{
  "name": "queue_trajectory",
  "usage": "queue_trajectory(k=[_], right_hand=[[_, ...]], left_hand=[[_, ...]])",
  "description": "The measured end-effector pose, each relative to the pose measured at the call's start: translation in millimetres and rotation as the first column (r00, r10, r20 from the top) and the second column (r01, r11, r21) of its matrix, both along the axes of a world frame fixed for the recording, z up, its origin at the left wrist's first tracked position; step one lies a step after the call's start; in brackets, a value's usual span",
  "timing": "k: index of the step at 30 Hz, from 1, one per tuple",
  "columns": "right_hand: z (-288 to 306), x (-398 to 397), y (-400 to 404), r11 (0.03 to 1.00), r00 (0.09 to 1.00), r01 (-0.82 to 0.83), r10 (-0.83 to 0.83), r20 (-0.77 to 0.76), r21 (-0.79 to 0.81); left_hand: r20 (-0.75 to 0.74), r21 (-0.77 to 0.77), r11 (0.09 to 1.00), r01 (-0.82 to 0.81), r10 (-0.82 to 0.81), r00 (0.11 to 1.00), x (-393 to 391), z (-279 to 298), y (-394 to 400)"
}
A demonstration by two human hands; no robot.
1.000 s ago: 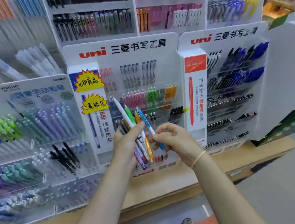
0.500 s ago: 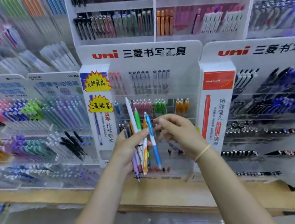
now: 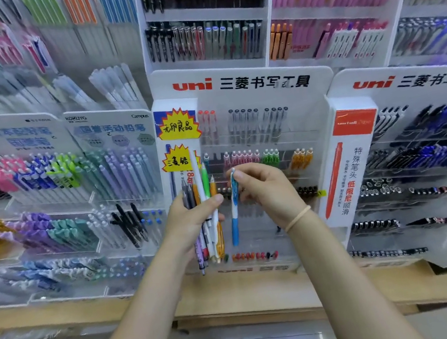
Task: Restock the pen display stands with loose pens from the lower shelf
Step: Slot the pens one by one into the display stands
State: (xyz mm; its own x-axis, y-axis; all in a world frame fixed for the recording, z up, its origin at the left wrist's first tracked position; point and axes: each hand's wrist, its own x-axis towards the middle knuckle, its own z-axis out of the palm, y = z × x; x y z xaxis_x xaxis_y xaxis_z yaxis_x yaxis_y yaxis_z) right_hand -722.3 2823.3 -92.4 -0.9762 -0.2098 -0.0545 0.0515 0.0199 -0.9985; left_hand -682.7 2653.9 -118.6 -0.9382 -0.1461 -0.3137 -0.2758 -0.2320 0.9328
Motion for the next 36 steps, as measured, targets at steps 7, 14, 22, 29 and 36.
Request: queue_trajectory(k=[7,14,22,29,36], right_hand=[[33.0,-2.3,-11.6,0.971,0.946,0.239,-0.238,-0.219,-0.02],[63.6,-4.4,-21.3,0.944,0.873,0.317,-0.327,-0.362,-0.09],[35.3,-18.1,-40.5,0.925,0.881,0.374,-0.335,-0.335,0.058],[17.1,-29.4,-56.8,0.859,0.883,0.405,-0.278,-0.379,0.314],[29.4,-35.6,-58.0,0.676,0.911,0.317,-0.023,-0.411,0.665]], left_hand=[[-0.016,0.059,0.998,-0.013,0.014,1.0,-2.9,4.5,-19.9],[-0.054,0.111,0.994,0.017,-0.011,0.998,-4.6,15.6,-23.5],[-0.037,0.107,0.994,0.013,-0.009,0.999,-1.5,12.4,-26.0],[-0.007,0.099,0.995,0.007,-0.007,1.0,-3.6,6.1,-36.8],[-0.006,0.13,0.99,0.051,-0.05,0.999,-6.3,4.5,-47.6]])
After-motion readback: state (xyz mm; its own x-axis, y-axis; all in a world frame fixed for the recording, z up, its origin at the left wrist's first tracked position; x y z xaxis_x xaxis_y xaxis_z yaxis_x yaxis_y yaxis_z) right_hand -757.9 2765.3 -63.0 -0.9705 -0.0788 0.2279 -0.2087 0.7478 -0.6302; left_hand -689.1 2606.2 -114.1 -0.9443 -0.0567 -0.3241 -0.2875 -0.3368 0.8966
